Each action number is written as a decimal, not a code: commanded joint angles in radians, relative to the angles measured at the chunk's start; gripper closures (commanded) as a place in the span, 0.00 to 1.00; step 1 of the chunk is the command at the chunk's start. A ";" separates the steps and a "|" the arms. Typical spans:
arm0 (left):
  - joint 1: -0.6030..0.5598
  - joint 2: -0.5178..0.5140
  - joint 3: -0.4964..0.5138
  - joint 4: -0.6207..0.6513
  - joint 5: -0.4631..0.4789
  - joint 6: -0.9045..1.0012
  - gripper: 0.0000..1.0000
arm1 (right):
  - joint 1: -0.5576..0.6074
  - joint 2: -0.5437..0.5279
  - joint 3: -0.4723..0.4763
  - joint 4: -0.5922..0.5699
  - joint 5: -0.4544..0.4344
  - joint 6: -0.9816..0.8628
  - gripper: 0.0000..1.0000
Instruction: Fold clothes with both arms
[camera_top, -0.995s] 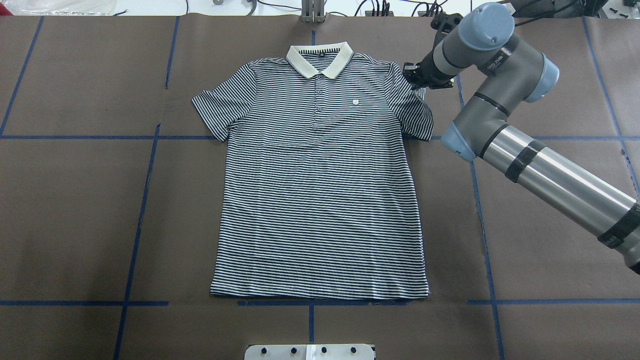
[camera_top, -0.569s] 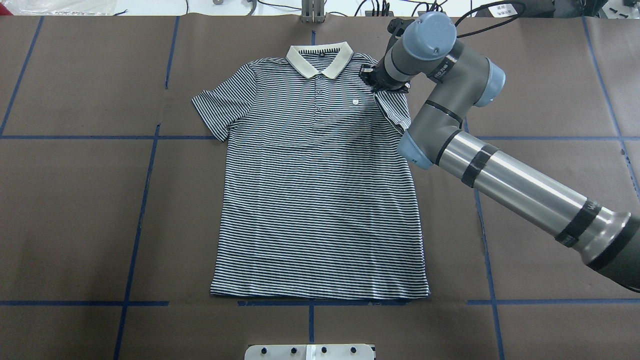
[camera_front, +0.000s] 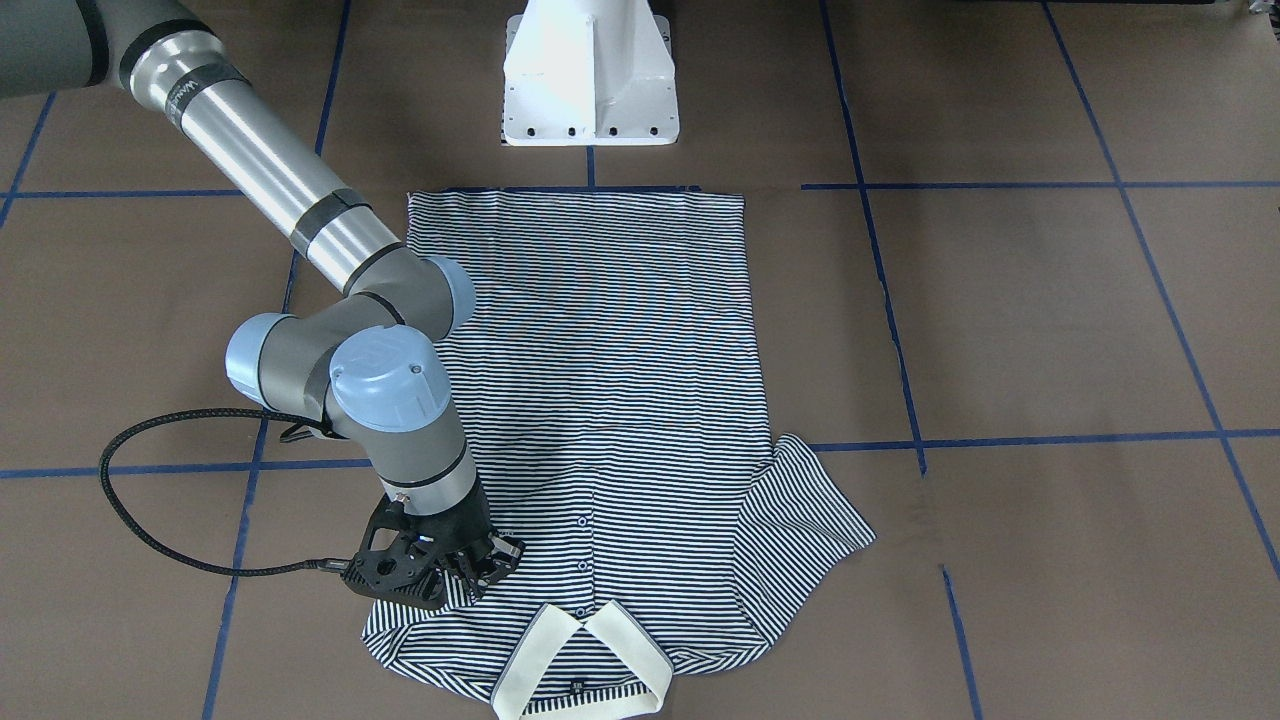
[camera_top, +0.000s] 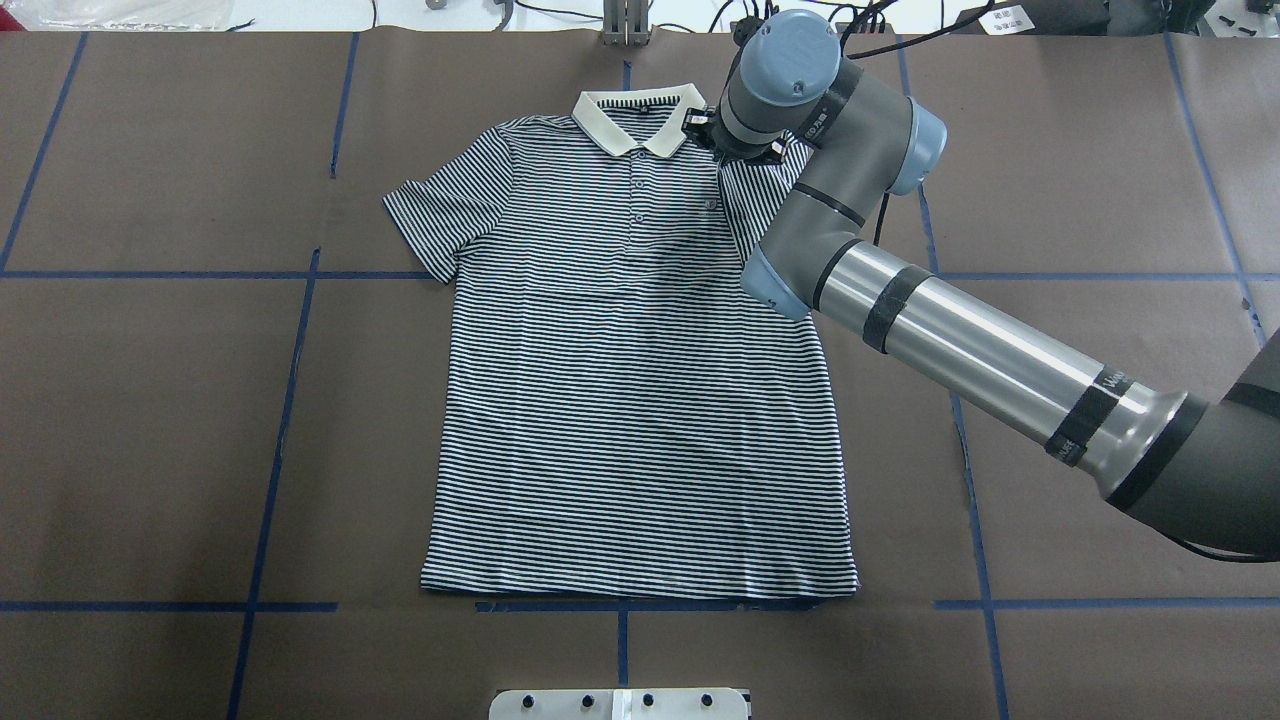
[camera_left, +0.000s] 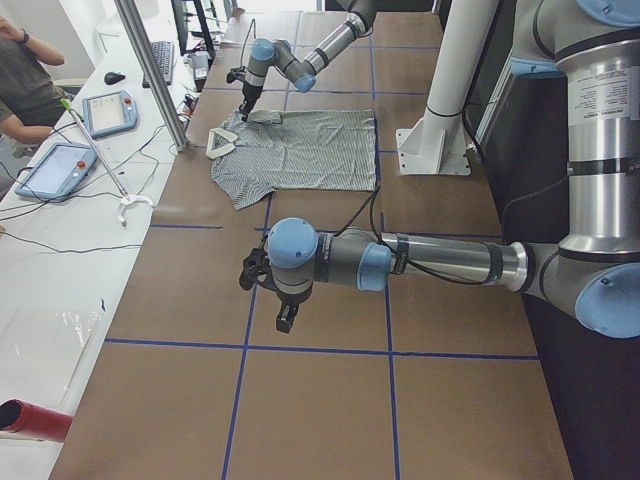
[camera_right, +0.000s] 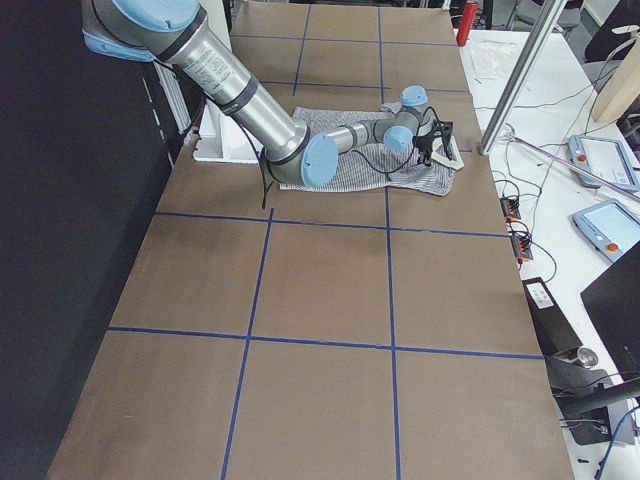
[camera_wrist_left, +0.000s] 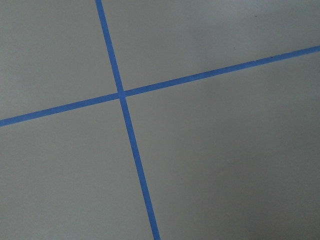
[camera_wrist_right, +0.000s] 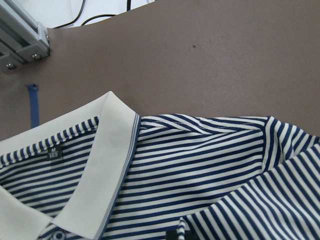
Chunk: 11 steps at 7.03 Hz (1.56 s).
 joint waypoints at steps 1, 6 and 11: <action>0.011 -0.012 -0.009 -0.041 -0.142 -0.156 0.00 | -0.009 -0.051 0.111 -0.003 -0.002 0.003 0.00; 0.386 -0.446 0.187 -0.285 0.035 -0.820 0.00 | -0.002 -0.433 0.760 -0.206 0.156 0.006 0.00; 0.661 -0.812 0.653 -0.536 0.501 -1.199 0.16 | 0.003 -0.652 0.987 -0.204 0.199 0.006 0.00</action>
